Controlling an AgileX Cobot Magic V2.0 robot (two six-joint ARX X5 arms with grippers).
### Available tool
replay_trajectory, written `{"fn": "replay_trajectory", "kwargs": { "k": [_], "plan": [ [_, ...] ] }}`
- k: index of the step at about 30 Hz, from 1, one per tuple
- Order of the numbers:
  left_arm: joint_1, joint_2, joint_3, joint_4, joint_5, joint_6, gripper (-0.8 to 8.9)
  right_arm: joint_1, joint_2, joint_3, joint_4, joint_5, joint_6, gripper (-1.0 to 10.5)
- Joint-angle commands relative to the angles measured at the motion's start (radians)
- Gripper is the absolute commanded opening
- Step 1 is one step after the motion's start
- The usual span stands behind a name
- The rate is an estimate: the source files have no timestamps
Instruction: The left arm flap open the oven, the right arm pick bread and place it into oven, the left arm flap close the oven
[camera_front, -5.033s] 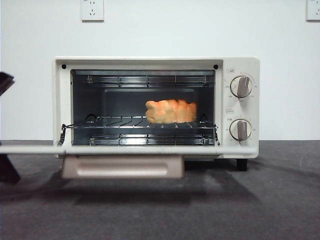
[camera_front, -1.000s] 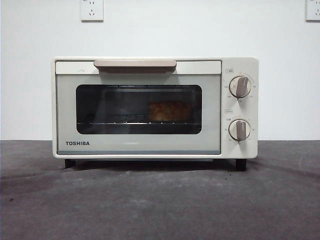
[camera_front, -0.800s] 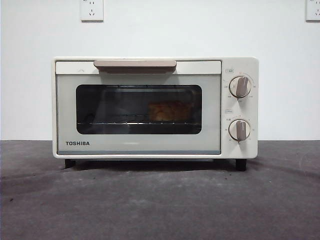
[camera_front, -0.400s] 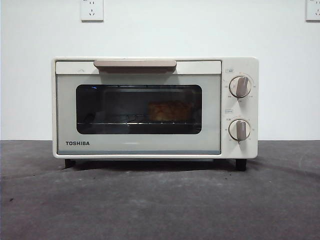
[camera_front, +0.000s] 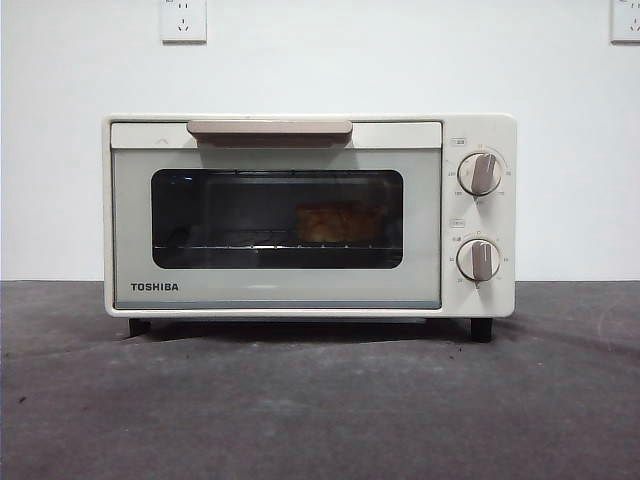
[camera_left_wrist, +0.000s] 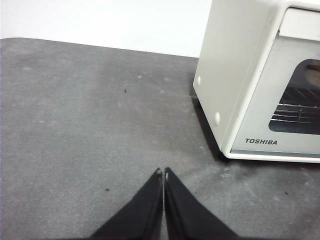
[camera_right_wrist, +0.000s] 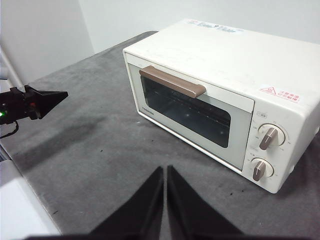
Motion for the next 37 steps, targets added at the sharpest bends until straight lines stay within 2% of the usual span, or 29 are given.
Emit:
{"fn": "replay_trajectory", "kwargs": {
  "k": [1,6,29,32,34,37],
  "plan": [
    [0.000,-0.002,-0.021,-0.008,-0.011,0.025,0.09,0.007,0.004,0.019,0.008,0.004,-0.007,0.1],
    [0.000,-0.002,-0.021,-0.010,-0.036,0.054,0.09,0.007,0.004,0.019,0.008,0.004,-0.007,0.1],
    [0.000,-0.002,-0.021,-0.009,-0.036,0.052,0.09,0.007,0.004,0.019,0.008,0.004,-0.007,0.1],
    [0.000,-0.002,-0.021,-0.009,-0.035,0.052,0.09,0.006,0.000,0.019,0.008,0.025,-0.008,0.1],
    [0.000,-0.002,-0.021,-0.009,-0.035,0.052,0.09,-0.017,-0.024,0.016,0.012,0.087,-0.008,0.1],
    [0.000,-0.002,-0.021,-0.009,-0.035,0.052,0.09,-0.128,-0.059,-0.035,0.110,0.105,-0.028,0.1]
  ]
}}
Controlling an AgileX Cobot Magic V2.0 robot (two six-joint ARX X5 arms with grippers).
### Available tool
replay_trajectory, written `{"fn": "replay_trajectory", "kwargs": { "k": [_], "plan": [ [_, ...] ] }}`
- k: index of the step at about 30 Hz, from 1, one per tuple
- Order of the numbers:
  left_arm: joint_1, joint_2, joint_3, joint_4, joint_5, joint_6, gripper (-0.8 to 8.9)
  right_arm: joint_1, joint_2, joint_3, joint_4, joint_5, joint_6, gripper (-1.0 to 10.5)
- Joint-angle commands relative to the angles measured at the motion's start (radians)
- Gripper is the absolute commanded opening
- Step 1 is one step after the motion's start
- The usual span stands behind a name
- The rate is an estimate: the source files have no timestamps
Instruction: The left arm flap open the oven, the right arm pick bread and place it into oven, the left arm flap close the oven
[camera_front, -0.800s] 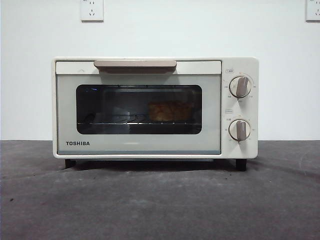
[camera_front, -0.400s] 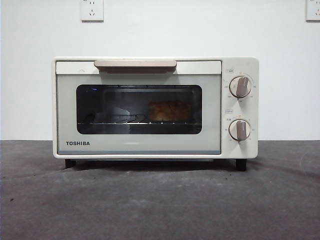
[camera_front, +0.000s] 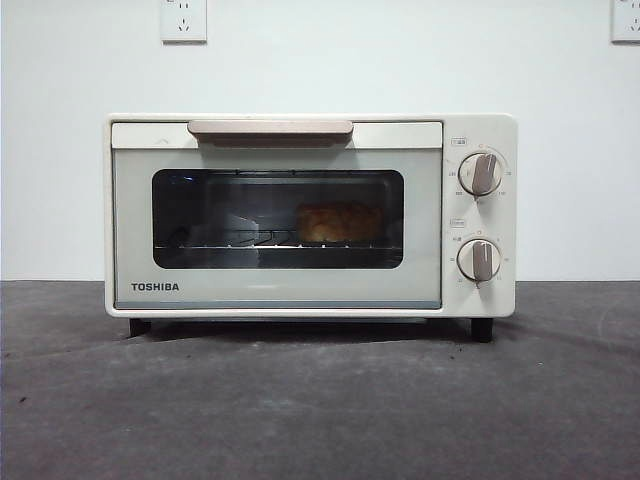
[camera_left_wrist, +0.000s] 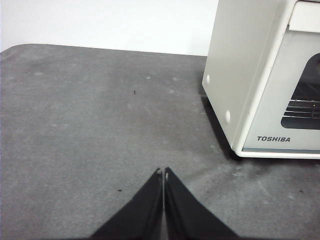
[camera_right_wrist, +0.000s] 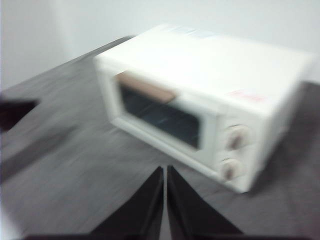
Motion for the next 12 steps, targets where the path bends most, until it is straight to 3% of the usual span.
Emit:
{"fn": "replay_trajectory", "kwargs": {
  "k": [1,6,12],
  "plan": [
    [0.000,-0.002,-0.021,-0.007,-0.006,0.008,0.09,-0.116,-0.039,-0.052,0.109,-0.004,-0.043,0.1],
    [0.000,-0.002,-0.021,-0.007,-0.006,0.008,0.09,-0.338,-0.156,-0.261,0.259,-0.003,-0.121,0.1],
    [0.000,-0.002,-0.021,-0.007,-0.006,0.008,0.09,-0.525,-0.295,-0.564,0.407,-0.033,-0.128,0.1]
  ]
}}
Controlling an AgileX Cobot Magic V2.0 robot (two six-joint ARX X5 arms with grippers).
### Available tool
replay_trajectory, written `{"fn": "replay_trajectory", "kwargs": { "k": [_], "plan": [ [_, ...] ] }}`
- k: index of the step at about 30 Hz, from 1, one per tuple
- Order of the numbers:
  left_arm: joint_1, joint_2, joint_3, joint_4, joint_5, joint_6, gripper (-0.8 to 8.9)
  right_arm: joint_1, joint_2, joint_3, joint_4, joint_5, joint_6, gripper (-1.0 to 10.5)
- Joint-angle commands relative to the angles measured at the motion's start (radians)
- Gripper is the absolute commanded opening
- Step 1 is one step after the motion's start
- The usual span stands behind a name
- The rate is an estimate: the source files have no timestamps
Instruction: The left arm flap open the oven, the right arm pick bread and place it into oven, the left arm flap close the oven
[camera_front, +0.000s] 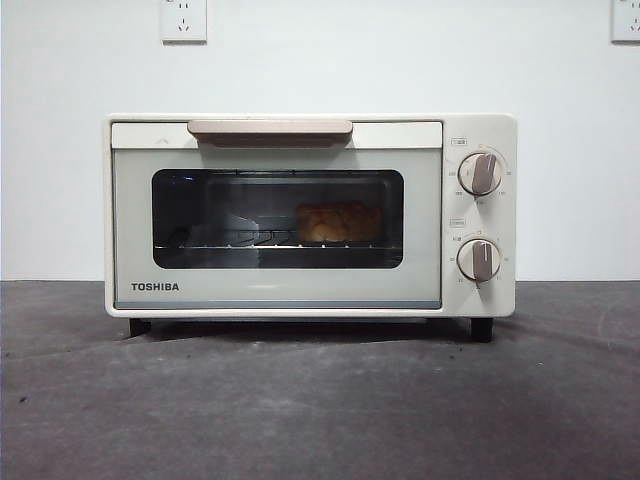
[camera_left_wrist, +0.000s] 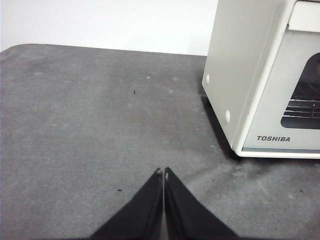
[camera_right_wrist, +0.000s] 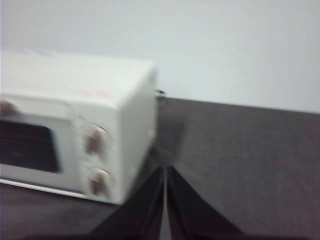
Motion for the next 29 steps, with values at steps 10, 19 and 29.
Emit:
{"fn": "replay_trajectory", "kwargs": {
  "k": [10,19,29],
  "plan": [
    [0.000,-0.002,-0.021,-0.007,-0.006,0.008,0.09,-0.141,-0.117,-0.341,0.138,-0.004,-0.019,0.1],
    [0.000,-0.002,-0.021,-0.007,-0.006,0.008,0.09,-0.147,-0.117,-0.373,0.174,-0.010,-0.016,0.1],
    [0.000,-0.002,-0.021,-0.007,-0.006,0.008,0.09,-0.147,-0.117,-0.373,0.190,-0.003,-0.016,0.1]
  ]
}}
